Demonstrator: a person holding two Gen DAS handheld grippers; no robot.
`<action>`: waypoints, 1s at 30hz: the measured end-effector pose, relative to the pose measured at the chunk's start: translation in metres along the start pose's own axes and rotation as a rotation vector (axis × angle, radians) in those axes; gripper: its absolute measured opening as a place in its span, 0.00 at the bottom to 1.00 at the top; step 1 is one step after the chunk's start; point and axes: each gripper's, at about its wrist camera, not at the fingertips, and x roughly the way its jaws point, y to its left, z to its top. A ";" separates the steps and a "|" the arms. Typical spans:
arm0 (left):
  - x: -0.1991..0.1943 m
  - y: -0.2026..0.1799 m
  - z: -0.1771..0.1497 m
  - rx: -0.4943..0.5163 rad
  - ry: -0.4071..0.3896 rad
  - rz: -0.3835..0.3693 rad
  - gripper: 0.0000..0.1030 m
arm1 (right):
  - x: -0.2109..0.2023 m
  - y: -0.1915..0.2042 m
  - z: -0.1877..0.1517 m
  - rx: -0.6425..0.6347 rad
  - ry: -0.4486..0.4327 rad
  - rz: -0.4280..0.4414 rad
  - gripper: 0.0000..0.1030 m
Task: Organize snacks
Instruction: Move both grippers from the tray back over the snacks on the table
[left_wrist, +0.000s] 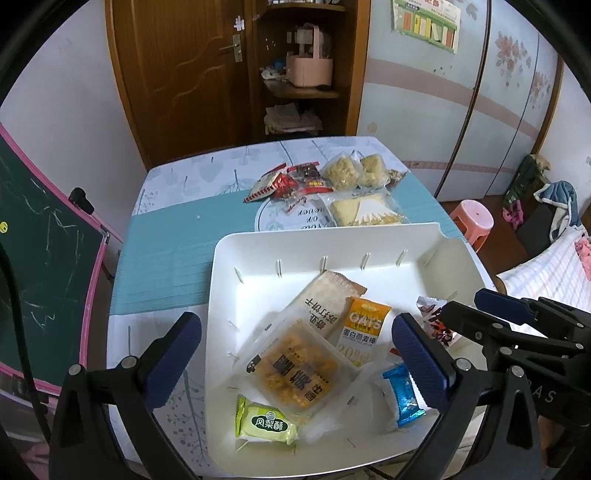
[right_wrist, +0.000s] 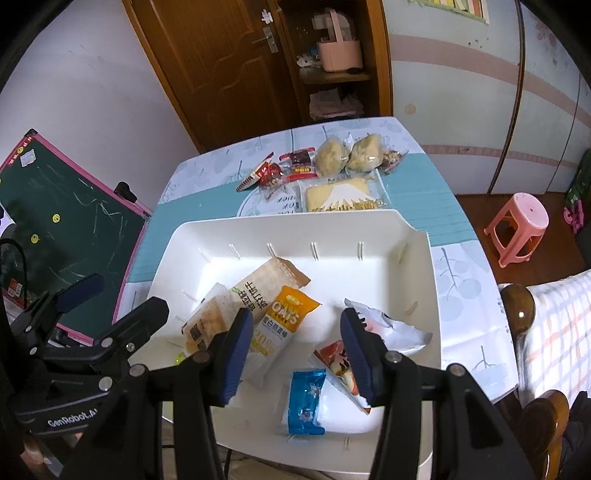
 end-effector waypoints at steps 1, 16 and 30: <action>0.003 0.000 0.000 0.000 0.007 0.001 1.00 | 0.004 -0.001 0.001 0.003 0.012 0.002 0.48; 0.041 0.017 0.058 0.018 0.081 -0.026 1.00 | 0.035 -0.020 0.057 0.030 0.075 0.051 0.78; 0.070 0.017 0.250 0.191 -0.038 0.090 1.00 | 0.108 -0.052 0.210 0.000 0.125 0.035 1.00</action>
